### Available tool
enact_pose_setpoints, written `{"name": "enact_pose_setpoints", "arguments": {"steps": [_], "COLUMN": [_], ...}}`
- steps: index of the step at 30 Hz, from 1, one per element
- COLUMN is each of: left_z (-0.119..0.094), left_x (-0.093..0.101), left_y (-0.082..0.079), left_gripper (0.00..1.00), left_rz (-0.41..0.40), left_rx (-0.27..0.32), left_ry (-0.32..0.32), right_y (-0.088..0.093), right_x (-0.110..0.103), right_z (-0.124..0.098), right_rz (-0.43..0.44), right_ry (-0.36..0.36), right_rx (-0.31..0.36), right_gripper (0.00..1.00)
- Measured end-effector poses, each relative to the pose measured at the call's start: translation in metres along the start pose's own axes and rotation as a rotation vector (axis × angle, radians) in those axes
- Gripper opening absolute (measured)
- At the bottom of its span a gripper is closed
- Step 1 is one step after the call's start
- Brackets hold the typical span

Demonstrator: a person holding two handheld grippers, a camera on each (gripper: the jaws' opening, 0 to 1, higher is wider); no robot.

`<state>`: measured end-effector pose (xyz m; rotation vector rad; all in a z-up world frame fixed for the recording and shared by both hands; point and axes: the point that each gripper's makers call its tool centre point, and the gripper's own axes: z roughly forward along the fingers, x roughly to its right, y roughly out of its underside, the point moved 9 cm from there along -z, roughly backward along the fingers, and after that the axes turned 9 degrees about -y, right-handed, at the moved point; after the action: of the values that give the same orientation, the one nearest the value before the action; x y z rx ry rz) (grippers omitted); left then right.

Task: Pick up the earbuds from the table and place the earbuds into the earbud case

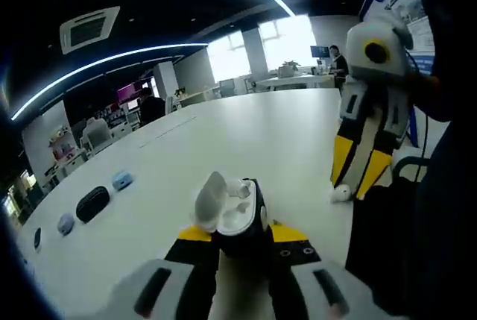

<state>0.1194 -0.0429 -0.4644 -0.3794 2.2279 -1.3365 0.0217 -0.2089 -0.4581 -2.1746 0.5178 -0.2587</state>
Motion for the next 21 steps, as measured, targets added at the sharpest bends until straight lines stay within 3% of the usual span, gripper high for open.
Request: {"name": "enact_pose_setpoints", "arguments": {"steps": [14, 21], "left_z": [0.000, 0.000], "left_x": [-0.001, -0.001], "left_y": [0.001, 0.002], "left_gripper": [0.26, 0.26], "left_rz": [-0.011, -0.012], "left_rx": [0.010, 0.016], "left_ry": [0.007, 0.010], "right_y": [-0.002, -0.004], "right_x": [0.011, 0.020], "right_z": [0.000, 0.004], "right_rz": [0.040, -0.022], "right_ry": [0.005, 0.017], "right_rx": [0.019, -0.013], "right_gripper": [0.10, 0.11]}}
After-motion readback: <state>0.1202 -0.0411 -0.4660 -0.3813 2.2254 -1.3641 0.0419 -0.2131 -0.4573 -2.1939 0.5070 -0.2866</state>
